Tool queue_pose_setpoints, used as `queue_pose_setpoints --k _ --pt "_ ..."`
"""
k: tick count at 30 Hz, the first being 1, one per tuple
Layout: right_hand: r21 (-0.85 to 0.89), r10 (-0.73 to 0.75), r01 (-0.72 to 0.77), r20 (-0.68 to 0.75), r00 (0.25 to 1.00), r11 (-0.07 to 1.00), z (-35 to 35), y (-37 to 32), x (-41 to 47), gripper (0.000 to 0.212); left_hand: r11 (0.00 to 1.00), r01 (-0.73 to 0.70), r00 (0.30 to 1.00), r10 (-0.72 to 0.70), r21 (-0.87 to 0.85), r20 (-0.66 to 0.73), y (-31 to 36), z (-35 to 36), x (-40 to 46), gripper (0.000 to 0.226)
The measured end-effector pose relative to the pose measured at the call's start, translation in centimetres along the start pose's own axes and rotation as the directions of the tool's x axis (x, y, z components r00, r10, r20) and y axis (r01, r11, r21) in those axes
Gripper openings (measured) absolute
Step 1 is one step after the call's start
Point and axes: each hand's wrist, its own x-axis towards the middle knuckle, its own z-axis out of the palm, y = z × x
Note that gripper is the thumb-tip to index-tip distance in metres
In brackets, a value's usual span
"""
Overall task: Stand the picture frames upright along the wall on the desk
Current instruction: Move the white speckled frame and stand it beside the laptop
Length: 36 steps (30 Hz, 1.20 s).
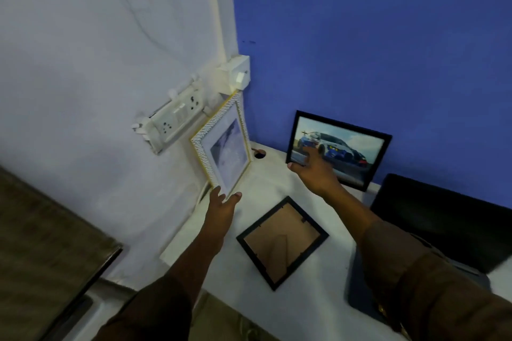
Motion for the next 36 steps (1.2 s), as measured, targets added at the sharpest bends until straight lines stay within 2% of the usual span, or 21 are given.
queue_pose_setpoints --k 3,8,11,15,18,20,23,27,32,36 --pt "-0.016 -0.033 0.034 0.056 0.998 0.999 2.6 -2.6 3.4 0.075 1.000 -0.011 0.997 0.011 -0.001 -0.081 0.6 -2.6 2.6 0.069" --pt "-0.001 -0.021 0.021 0.131 0.991 1.000 6.4 -5.1 9.2 0.068 0.999 0.007 0.994 -0.003 0.042 -0.107 1.1 -5.6 7.4 0.069" --pt "0.000 0.030 -0.031 0.155 0.987 1.000 8.6 -6.2 13.1 0.059 0.990 -0.003 0.996 0.016 0.141 -0.087 1.0 -6.5 10.2 0.066" --pt "-0.001 0.095 -0.096 0.176 0.980 0.995 10.4 -6.8 17.1 0.054 0.953 -0.034 0.999 0.037 0.303 -0.006 1.0 -6.4 12.1 0.049" --pt "0.013 0.115 -0.120 0.196 0.974 0.993 11.2 -7.2 19.8 0.050 0.910 -0.061 0.997 0.038 0.410 0.065 0.7 -6.3 13.8 0.054" --pt "0.051 0.121 -0.135 0.216 0.969 0.990 11.4 -7.2 21.5 0.055 0.888 -0.042 0.997 0.009 0.457 0.074 0.5 -6.2 14.8 0.054" --pt "-0.002 0.073 -0.075 0.255 0.964 0.997 11.5 -7.8 23.2 0.065 0.826 -0.068 0.996 0.021 0.559 0.089 0.3 -6.2 15.7 0.041" --pt "-0.085 -0.007 0.032 0.288 0.958 0.996 12.0 -8.7 23.9 0.059 0.767 -0.157 0.987 0.129 0.622 0.090 0.3 -6.0 15.6 0.034" --pt "-0.006 -0.039 0.041 0.226 0.973 0.999 11.8 -7.2 23.0 0.039 0.768 -0.224 0.971 0.231 0.600 0.067 0.4 -5.9 13.0 0.035" --pt "-0.006 -0.083 0.084 0.083 0.993 0.996 9.7 -5.3 20.6 0.021 0.776 -0.291 0.943 0.333 0.560 0.030 1.2 -5.7 10.3 0.028"
